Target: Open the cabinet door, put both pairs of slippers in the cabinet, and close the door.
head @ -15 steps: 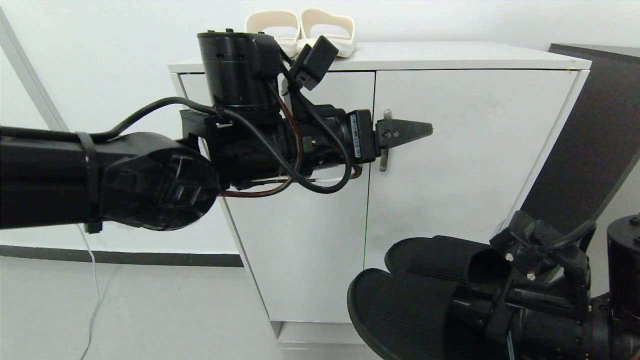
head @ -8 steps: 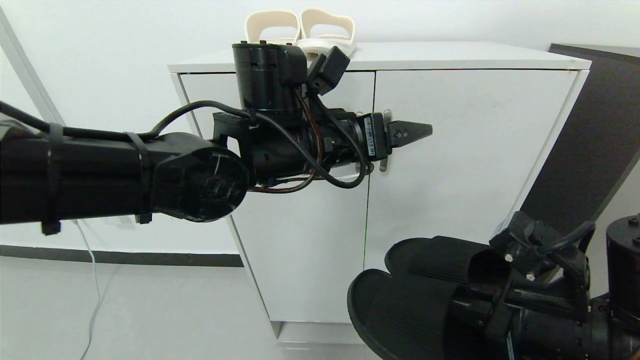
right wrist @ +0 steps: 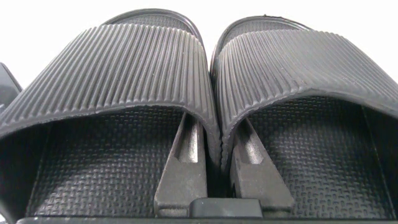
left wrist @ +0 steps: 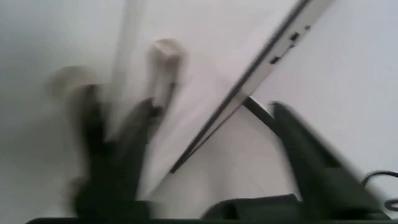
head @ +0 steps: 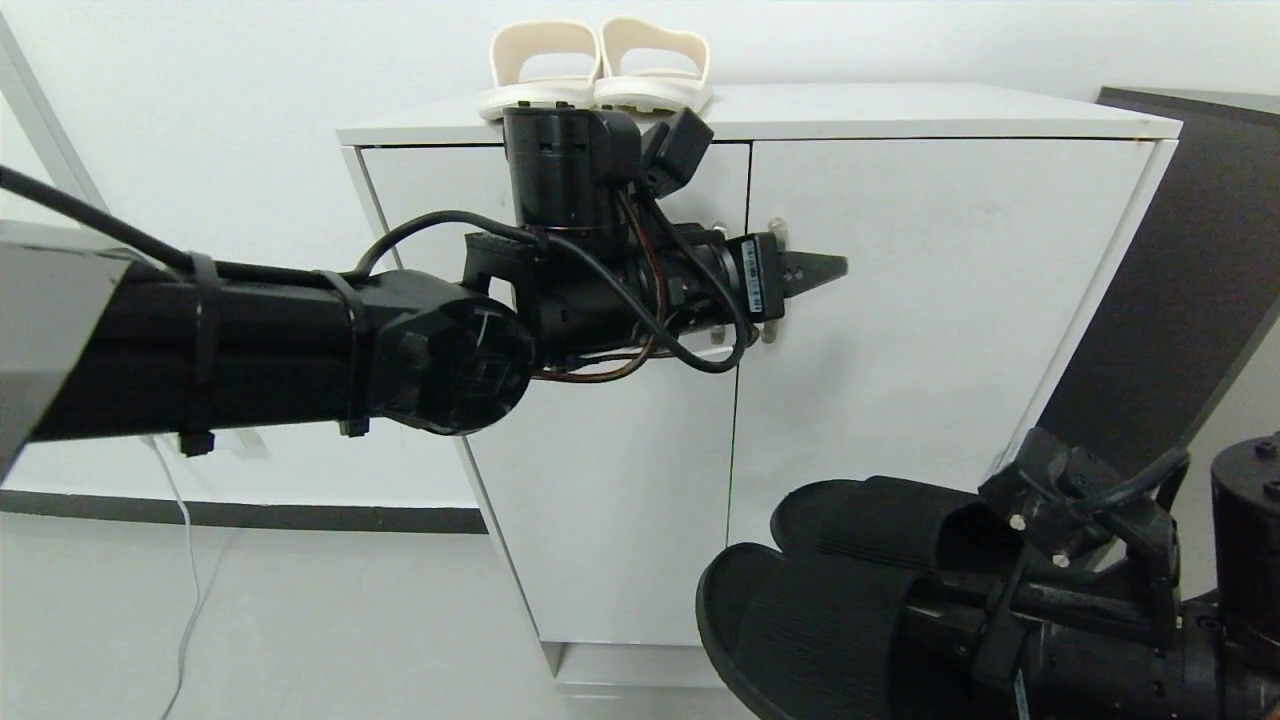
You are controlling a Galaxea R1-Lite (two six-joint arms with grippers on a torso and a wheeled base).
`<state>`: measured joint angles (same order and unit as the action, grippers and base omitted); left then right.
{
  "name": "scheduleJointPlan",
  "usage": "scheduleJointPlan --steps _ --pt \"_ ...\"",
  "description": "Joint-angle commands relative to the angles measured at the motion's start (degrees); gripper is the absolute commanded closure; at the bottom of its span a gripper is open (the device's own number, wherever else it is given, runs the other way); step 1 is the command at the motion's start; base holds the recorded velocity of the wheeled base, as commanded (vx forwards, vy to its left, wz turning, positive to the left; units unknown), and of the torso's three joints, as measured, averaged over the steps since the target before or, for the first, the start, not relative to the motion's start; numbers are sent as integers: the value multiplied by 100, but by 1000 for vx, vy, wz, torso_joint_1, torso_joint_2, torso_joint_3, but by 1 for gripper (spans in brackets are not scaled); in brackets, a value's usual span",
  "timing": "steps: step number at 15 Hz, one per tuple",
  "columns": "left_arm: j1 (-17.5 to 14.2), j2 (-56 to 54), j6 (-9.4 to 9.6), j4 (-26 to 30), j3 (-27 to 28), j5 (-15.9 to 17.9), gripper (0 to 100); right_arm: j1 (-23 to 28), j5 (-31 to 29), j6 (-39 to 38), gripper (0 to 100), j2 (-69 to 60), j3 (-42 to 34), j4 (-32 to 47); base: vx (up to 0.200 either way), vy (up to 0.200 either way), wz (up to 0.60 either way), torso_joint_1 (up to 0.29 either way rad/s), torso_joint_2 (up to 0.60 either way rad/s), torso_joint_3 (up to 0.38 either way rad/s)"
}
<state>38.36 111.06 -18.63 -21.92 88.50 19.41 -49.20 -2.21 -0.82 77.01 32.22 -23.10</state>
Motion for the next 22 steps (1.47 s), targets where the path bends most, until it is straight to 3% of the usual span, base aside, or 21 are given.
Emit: scheduleJointPlan --steps 1,6,13,18,22 --pt "13 -31 -9 -5 -35 19 100 -2 1 -6 100 -10 -32 -1 0 0 0 0 0 0" --pt "84 -532 -18 -49 -747 46 100 -11 370 3 100 -107 -146 -1 0 0 0 0 0 0" --pt "198 -1420 8 -102 -1749 46 100 -19 388 161 100 -89 -181 -1 0 0 0 0 0 0" --pt "-312 -1341 -45 -418 -1740 63 100 -19 388 161 100 -72 -181 -1 0 0 0 0 0 0" --pt "-426 -805 -396 -893 -1415 63 100 -19 388 161 100 -72 -181 -10 0 0 0 0 0 0"
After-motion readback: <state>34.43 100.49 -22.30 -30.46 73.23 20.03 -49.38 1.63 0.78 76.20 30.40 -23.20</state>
